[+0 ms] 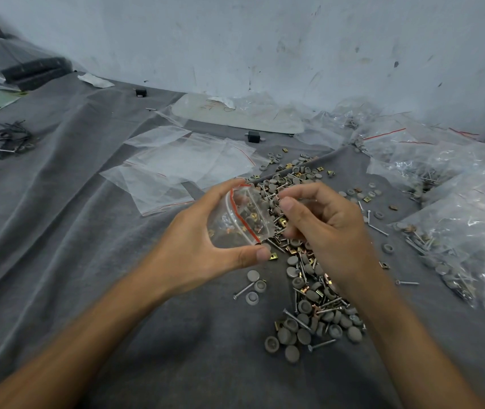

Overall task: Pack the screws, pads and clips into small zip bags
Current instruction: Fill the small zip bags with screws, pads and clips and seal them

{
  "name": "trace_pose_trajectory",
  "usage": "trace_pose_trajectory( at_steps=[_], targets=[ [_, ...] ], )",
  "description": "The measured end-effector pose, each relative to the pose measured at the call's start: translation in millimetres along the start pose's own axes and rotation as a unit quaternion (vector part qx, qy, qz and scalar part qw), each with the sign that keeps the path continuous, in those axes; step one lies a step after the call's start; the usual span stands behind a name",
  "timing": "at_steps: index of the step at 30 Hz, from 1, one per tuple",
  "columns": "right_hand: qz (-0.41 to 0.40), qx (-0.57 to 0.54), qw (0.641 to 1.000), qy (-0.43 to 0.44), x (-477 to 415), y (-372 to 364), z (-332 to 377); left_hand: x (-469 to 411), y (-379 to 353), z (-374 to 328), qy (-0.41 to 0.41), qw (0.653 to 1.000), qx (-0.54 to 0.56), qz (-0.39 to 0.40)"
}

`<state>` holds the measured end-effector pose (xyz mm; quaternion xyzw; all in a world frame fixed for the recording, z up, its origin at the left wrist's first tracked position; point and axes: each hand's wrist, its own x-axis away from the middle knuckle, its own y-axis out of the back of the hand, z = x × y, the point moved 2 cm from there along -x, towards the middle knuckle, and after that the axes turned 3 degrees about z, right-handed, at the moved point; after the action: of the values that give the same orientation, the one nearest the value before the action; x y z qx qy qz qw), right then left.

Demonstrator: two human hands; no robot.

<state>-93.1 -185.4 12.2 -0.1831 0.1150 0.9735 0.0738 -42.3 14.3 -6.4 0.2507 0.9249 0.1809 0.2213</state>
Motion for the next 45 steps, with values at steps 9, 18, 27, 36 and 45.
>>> trace_pose_trajectory(
  at_steps=[9, 18, 27, 36, 45],
  targets=[
    [0.137, 0.437, 0.888, -0.038, -0.2, 4.9, -22.3, 0.2, 0.3, -0.5, 0.007, 1.000, -0.004, -0.001],
    [0.205, 0.533, 0.819, -0.054, 2.9, 0.7, -34.0, 0.7, 2.6, 0.0, 0.005, 1.000, -0.005, -0.003],
    [0.015, 0.407, 0.913, 0.002, -3.4, 15.5, -20.0, 1.1, 2.1, -0.6, 0.014, 1.000, -0.007, -0.003],
    [0.008, 0.294, 0.943, 0.155, 3.8, -6.5, -1.2, -0.1, 1.1, -0.8, 0.005, 1.000, -0.016, -0.004],
    [0.154, 0.346, 0.921, 0.088, 6.6, -13.2, -4.7, 3.4, -4.7, -9.6, -0.078, 0.990, -0.112, 0.035]
  ],
)
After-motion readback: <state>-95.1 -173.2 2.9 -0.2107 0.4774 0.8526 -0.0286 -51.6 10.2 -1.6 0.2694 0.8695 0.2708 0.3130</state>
